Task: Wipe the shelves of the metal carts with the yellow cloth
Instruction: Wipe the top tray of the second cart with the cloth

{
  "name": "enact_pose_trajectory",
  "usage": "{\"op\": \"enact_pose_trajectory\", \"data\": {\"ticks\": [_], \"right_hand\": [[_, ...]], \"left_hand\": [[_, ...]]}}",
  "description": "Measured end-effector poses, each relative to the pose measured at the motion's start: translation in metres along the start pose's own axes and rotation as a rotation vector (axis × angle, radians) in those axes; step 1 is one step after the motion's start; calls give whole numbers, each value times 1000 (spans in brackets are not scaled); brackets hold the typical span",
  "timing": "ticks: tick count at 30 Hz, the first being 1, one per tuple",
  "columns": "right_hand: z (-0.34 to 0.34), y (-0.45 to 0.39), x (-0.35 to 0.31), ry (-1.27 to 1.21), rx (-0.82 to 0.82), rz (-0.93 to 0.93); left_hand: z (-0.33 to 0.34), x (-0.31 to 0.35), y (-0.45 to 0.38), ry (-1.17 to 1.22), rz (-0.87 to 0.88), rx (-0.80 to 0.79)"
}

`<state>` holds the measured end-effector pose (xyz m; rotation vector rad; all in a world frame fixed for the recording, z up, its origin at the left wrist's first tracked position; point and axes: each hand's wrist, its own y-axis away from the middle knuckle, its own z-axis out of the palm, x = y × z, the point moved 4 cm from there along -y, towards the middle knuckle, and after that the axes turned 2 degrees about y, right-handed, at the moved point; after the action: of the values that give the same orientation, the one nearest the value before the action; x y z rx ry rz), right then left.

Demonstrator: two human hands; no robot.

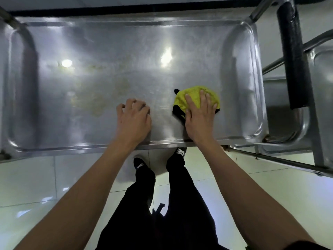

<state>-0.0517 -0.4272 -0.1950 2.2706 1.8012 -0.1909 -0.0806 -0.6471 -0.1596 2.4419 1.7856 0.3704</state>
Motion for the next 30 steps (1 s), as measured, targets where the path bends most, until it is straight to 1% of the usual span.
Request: {"op": "enact_pose_trajectory", "data": {"ticks": [5,7,11,15,17,20,26,30], "right_hand": [[28,15,-83,-43,-50,-194],[35,22,-102,-51,-69,-253],[34,22,-97,-67,-85,-259],[29,26,-82,-66,-98,-242],[24,29,-65,-69,-92,-226],[11,31,-22,-65,-76,-179],[-29,32,94,-42,-23,-8],[-45,27,161,-29,-40,123]], "left_hand": [[7,-26,27,-78,47,-54],[9,-32,31,-69,54,-74],[11,-36,34,-91,51,-84],[12,-25,37,-88,35,-28],[11,-13,36,-54,38,6],[15,20,28,-21,84,36],[26,115,4,41,204,56],[31,159,-5,32,211,31]]}}
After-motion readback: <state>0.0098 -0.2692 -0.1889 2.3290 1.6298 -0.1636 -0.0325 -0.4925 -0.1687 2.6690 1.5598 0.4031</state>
